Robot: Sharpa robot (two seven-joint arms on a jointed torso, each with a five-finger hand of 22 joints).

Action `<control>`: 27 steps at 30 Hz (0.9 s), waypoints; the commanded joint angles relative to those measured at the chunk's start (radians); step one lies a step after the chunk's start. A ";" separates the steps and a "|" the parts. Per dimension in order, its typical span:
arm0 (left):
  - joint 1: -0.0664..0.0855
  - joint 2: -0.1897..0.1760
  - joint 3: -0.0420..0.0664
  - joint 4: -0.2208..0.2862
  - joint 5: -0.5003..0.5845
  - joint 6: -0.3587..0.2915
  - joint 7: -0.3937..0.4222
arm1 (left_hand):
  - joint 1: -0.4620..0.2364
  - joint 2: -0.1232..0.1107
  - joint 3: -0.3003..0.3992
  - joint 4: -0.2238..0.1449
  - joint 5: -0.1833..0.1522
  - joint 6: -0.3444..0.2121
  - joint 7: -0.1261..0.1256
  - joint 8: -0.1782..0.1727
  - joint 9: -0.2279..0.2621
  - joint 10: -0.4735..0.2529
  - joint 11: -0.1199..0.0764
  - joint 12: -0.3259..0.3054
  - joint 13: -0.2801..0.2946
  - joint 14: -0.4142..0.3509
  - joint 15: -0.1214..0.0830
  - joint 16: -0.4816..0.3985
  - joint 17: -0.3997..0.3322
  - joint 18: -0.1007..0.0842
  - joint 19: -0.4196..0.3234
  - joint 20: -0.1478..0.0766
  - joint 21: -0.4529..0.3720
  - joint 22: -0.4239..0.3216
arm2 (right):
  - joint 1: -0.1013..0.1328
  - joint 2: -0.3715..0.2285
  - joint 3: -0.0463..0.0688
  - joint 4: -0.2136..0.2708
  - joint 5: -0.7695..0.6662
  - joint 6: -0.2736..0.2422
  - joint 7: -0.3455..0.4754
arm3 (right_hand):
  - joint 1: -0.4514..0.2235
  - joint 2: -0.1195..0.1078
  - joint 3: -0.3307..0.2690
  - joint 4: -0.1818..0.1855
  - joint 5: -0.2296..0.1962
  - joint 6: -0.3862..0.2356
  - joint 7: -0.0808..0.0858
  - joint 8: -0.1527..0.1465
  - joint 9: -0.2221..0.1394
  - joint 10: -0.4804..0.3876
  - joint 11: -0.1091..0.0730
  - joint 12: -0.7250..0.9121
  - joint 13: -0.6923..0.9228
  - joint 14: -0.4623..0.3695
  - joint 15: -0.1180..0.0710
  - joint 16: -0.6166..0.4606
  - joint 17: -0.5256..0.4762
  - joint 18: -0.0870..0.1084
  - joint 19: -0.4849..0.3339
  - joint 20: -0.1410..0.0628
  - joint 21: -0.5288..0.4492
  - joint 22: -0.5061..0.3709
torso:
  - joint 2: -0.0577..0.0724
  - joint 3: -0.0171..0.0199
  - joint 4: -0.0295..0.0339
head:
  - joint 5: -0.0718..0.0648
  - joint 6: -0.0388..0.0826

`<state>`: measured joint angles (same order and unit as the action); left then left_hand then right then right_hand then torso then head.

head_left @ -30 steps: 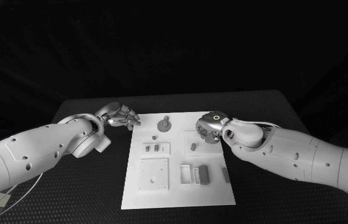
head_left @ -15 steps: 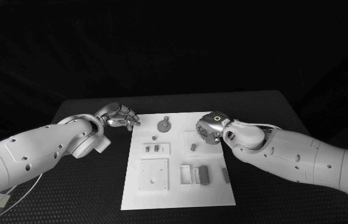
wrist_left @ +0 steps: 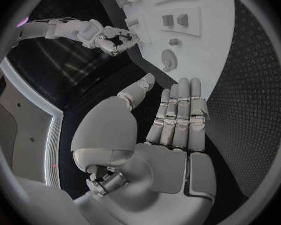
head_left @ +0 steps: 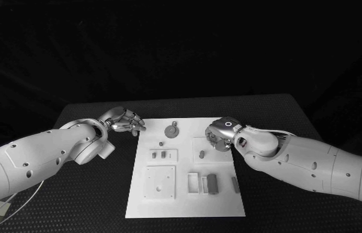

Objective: Assemble the parts on the task board

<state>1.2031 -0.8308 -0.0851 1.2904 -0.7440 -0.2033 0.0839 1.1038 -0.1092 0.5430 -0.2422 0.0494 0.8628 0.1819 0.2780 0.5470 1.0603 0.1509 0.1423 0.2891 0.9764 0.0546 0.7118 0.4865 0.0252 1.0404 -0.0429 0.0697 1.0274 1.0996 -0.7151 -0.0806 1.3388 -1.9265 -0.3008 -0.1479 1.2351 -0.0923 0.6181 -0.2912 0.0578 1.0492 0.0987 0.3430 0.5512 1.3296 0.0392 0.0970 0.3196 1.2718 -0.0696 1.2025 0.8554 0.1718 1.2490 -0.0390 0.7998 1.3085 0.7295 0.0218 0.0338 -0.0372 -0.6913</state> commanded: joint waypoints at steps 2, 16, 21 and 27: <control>0.001 0.002 0.001 0.001 -0.003 0.010 0.004 | -0.006 0.004 -0.002 0.005 0.002 -0.009 -0.001 0.000 -0.001 -0.007 -0.003 -0.003 -0.001 0.005 0.001 -0.006 0.002 0.011 0.005 0.001 0.003 -0.001 | -0.001 -0.001 0.002 0.004 0.004 -0.012 -0.002 | 0.006 -0.005 0.007 0.000 0.006 0.010 0.000 0.007 0.026 0.006 -0.002 0.005 0.000 0.006 -0.005 0.004 0.002 0.090 0.006 -0.003 0.005 0.021 | 0.000 -0.0001 0.0003 | -0.001 0.000; 0.001 0.002 0.001 0.000 -0.003 0.012 0.003 | -0.007 0.004 -0.003 0.006 0.002 -0.010 0.000 0.000 -0.002 -0.008 -0.003 -0.003 -0.002 0.006 0.000 -0.007 0.004 0.011 0.006 0.001 0.003 -0.001 | -0.001 -0.002 0.008 -0.021 0.067 -0.004 0.021 | 0.005 -0.005 0.007 0.000 0.006 0.010 0.000 0.007 0.027 0.007 -0.002 0.005 0.000 0.006 -0.005 0.004 0.002 0.090 0.007 -0.004 0.005 0.021 | 0.000 -0.0004 0.0001 | -0.001 -0.001; 0.001 0.002 0.001 -0.002 -0.003 0.013 0.004 | -0.007 0.004 -0.003 0.006 0.002 -0.010 0.000 0.000 -0.002 -0.008 -0.003 -0.003 -0.002 0.007 0.000 -0.007 0.005 0.011 0.007 0.000 0.003 -0.001 | -0.001 -0.001 0.011 -0.020 0.081 -0.005 0.029 | 0.004 -0.005 0.008 0.001 0.006 0.010 0.000 0.006 0.027 0.006 -0.002 0.005 0.000 0.006 -0.005 0.004 0.002 0.090 0.007 -0.004 0.005 0.021 | 0.000 0.0004 0.0002 | 0.001 0.001; 0.001 0.002 0.001 -0.003 -0.003 0.014 0.004 | -0.006 0.005 -0.003 0.006 0.002 -0.009 -0.001 0.000 -0.001 -0.008 -0.003 -0.003 -0.002 0.007 0.000 -0.008 0.006 0.011 0.007 0.000 0.003 -0.002 | -0.001 -0.007 0.015 -0.010 0.096 0.003 0.033 | 0.003 -0.004 0.008 0.001 0.006 0.009 0.001 0.006 0.027 0.006 -0.002 0.004 0.000 0.006 -0.005 0.003 0.002 0.090 0.007 -0.004 0.005 0.021 | 0.000 -0.0002 0.0007 | 0.001 0.000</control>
<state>1.2031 -0.8304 -0.0851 1.2863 -0.7448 -0.2017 0.0822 1.1038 -0.1092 0.5403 -0.2395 0.0494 0.8602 0.1793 0.2780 0.5470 1.0575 0.1480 0.1423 0.2874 0.9761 0.0541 0.7083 0.4917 0.0268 1.0402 -0.0427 0.0697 1.0276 1.0972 -0.7190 -0.0677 1.3263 -1.8486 -0.3043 -0.1202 1.2349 -0.0926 0.6201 -0.2891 0.0619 1.0492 0.0990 0.3470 0.5649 1.3295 0.0391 0.0966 0.3188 1.2789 -0.0725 1.2024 0.8560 0.1720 1.2547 -0.0409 0.7997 1.3085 0.7296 0.0218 0.0342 -0.0360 -0.6905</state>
